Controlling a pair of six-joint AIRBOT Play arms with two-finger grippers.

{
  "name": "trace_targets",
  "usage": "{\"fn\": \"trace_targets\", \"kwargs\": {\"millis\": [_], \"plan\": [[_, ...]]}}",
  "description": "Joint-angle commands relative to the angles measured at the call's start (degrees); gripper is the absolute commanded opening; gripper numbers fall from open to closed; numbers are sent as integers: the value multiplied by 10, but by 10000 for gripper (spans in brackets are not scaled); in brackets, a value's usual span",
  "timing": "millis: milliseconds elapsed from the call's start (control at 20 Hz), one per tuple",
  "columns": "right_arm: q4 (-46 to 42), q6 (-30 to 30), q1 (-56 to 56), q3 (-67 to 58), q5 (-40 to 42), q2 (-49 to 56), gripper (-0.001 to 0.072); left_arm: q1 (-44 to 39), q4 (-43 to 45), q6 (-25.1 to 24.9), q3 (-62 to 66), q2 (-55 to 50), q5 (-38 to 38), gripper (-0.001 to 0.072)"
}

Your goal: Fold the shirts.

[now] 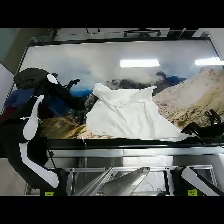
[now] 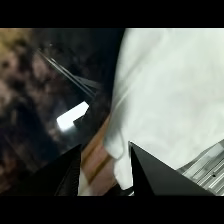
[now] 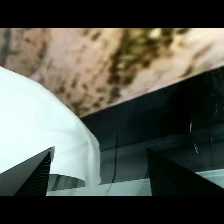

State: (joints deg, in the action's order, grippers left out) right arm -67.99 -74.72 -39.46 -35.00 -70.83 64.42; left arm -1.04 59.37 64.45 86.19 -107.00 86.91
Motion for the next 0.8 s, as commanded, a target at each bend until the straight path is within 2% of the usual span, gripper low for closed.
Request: {"fn": "trace_targets", "kwargs": {"millis": [0,100,300,350,400,450,500,550,750], "plan": [[-38,-23,0,4,-6,2,636,-26,-3,-14,0,-28,-4,328],[-10,-15,2,18,-3,10,636,-42,-13,-14,0,-41,-1,328],[94,55,16,32,23,60,629,-49,-49,-14,0,-42,-2,324],[126,80,20,32,24,73,482,-49,-62,-13,0,-42,3,321],[163,115,24,32,24,82,287,-49,-81,-14,0,-42,11,216],[197,140,27,32,24,86,180,-47,-107,-16,0,-42,22,33],[238,169,29,31,20,85,73,-42,-141,-23,0,-39,32,15],[266,183,30,26,14,80,21,-38,-168,-25,0,-32,36,14],[340,196,30,-69,-39,18,20,-13,-276,-40,0,55,39,15]]}}
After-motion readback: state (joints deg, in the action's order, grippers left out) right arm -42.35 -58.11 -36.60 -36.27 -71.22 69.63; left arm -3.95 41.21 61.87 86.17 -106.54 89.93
